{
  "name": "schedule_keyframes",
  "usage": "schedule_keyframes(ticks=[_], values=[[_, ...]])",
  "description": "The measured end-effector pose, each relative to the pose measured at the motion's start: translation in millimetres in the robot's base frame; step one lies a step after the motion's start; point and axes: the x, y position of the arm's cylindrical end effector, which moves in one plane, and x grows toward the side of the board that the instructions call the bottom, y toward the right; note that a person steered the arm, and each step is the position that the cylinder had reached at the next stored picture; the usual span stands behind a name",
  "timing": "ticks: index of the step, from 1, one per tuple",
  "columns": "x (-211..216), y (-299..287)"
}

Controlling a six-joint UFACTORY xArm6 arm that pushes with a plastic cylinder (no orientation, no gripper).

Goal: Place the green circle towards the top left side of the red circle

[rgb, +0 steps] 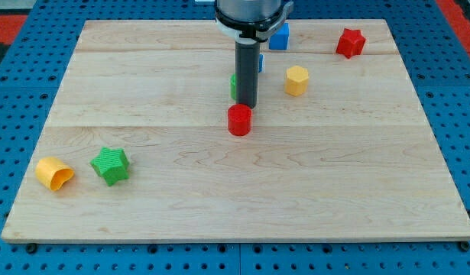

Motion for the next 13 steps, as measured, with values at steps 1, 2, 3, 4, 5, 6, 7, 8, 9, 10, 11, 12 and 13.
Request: schedule_keyframes(ticks=[1, 2, 3, 4, 5, 6, 7, 8, 9, 10, 11, 12, 13], values=[[-10.1, 23.5], [-14.7, 27.5], [-19.4, 27.5], [-17.4, 27.2], [2.7, 6.3], [-3.5, 11.1], [-22.8, 26.4], [-29.0, 31.1], [-59.2, 36.5], [-73.2, 30.4], [-72.8, -2.6], [-57.7, -13.1], [-35.8, -19.0]])
